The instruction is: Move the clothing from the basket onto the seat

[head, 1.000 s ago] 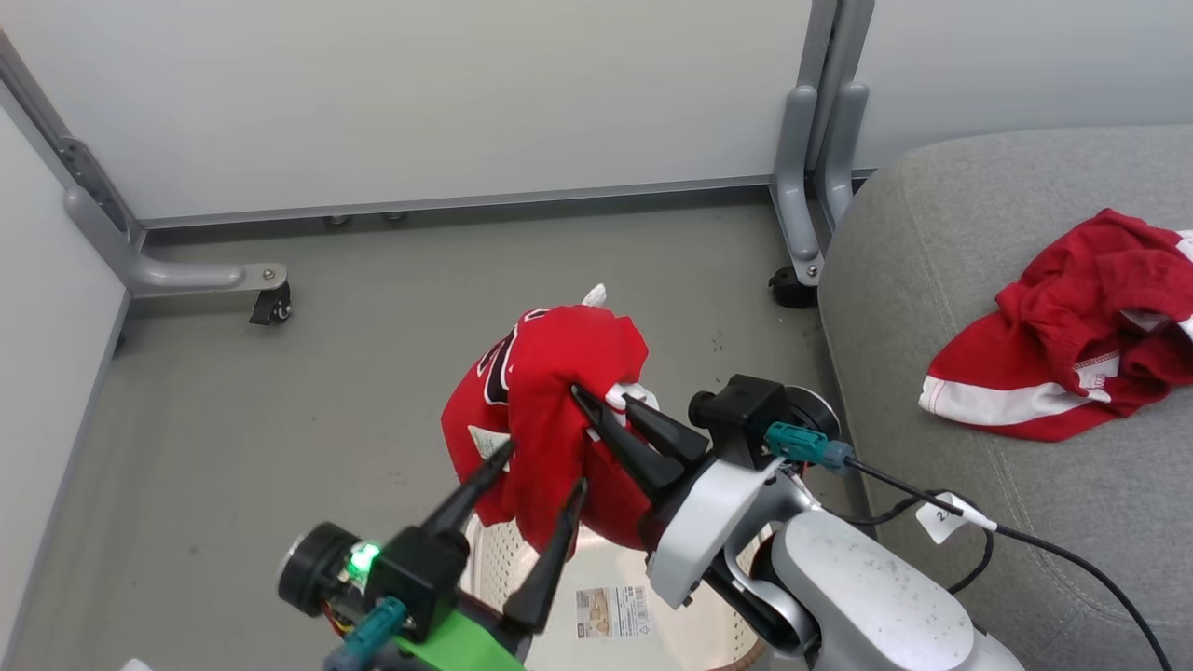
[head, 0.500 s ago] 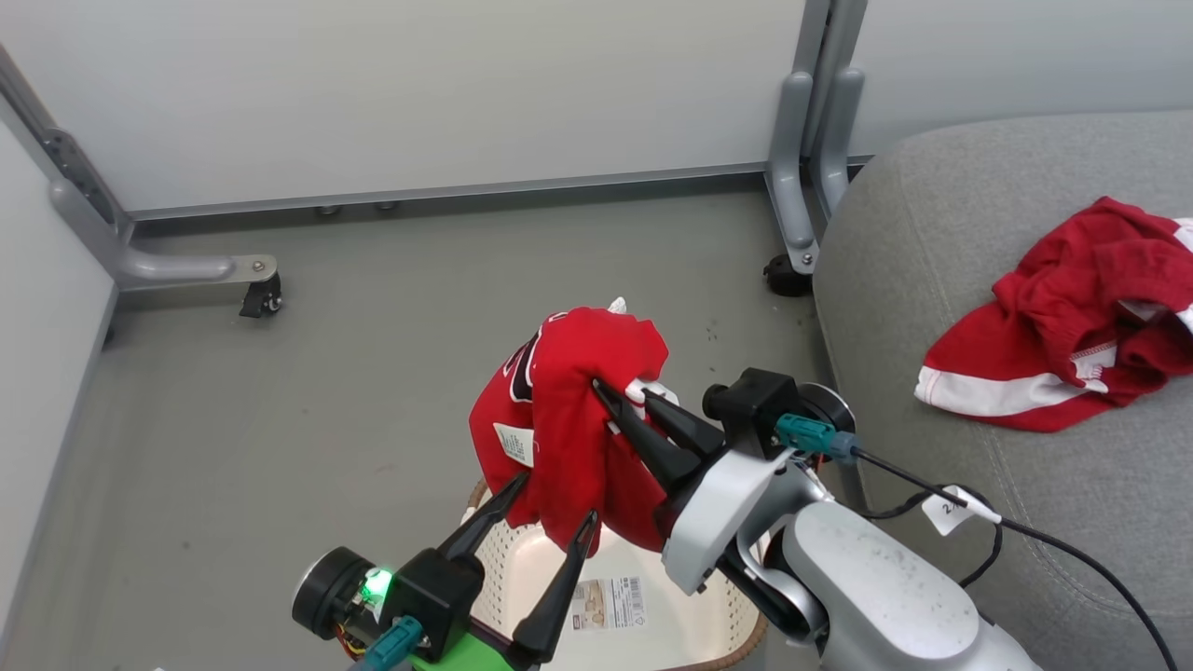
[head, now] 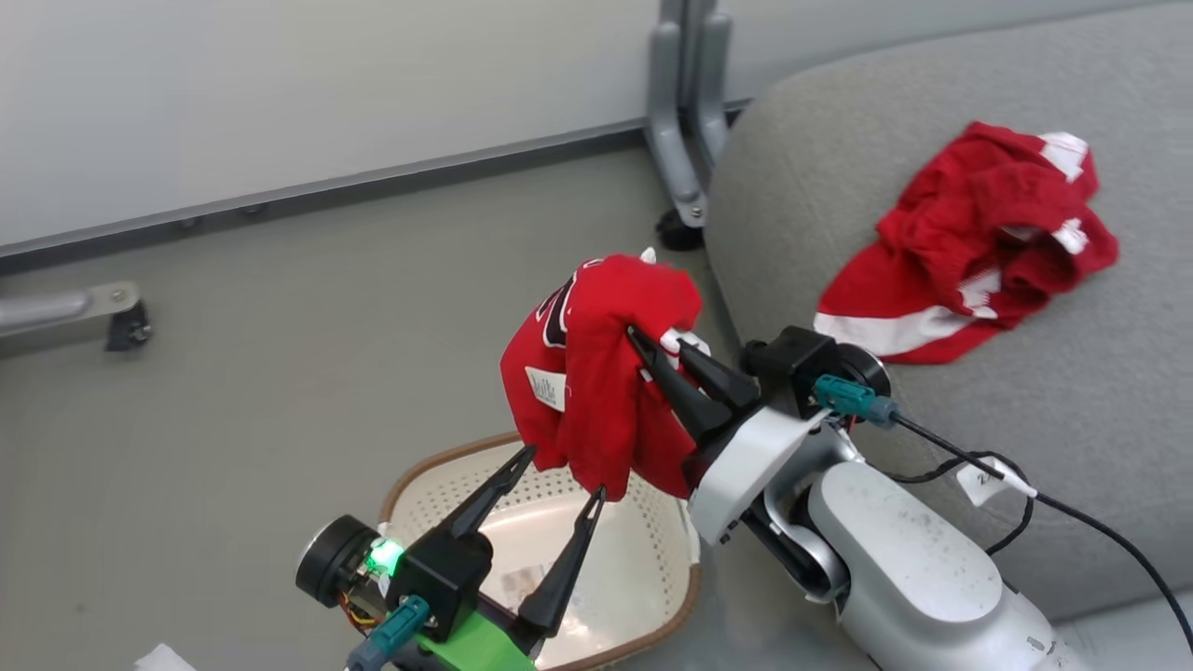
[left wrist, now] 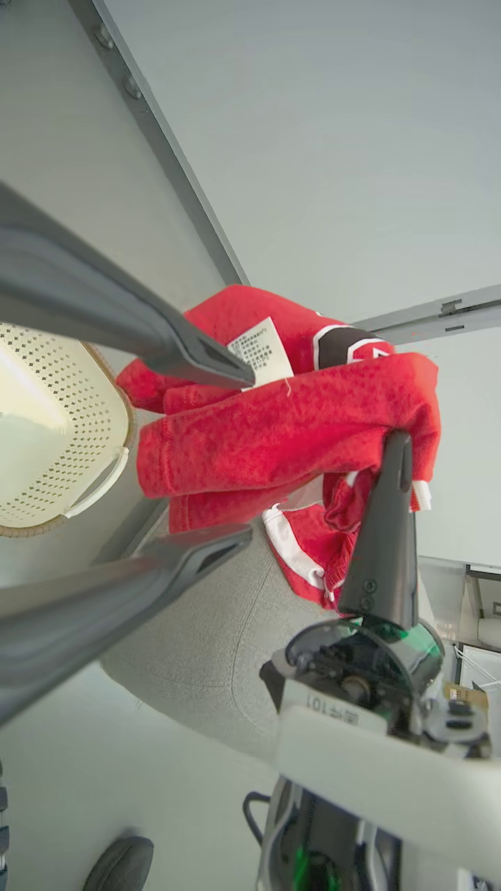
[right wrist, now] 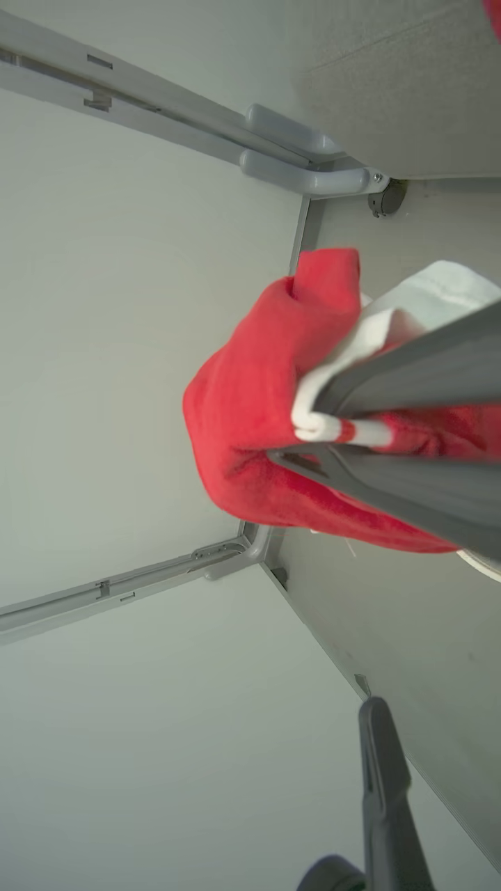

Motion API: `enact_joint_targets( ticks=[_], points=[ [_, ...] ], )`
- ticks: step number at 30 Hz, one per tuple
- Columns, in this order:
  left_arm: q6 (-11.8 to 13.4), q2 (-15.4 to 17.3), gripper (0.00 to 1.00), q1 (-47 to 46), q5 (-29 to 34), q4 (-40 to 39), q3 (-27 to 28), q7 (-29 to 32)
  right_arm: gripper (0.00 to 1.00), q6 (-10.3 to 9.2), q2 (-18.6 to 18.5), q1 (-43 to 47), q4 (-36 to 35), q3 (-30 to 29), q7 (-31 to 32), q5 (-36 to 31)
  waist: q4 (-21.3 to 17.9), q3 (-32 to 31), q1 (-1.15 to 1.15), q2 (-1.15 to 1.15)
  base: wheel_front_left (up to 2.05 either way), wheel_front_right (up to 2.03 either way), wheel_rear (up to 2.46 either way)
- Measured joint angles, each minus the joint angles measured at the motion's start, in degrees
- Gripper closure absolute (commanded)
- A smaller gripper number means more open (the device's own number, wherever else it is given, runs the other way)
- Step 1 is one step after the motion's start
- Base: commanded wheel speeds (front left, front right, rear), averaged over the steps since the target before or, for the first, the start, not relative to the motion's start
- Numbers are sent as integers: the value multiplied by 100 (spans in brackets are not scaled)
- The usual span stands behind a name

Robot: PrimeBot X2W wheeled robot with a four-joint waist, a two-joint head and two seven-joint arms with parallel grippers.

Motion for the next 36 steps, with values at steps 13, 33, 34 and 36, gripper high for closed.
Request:
enact_joint_targets(
  ticks=[13,33,34,36],
  points=[
    [-142,159,0,-375,94,-143,-81,270,100,0,68,-30,73,-531,-290,-44,-1228,452,0,0,0,0,0],
    [-589,129,0,-1588,546,-470,-327,538,100,1,-862,-2145,638,-3026,-506,-144,-1372,1837,0,0,0,0,0],
    [-609,126,0,-1667,583,-485,-339,548,100,1,-977,-2306,724,-3150,-488,-160,-1328,1921,0,0,0,0,0],
    [-648,119,0,-1807,653,-505,-369,550,100,0,-1141,-2556,881,-3374,-478,-158,-1247,2069,1,0,0,0,0]
  ],
)
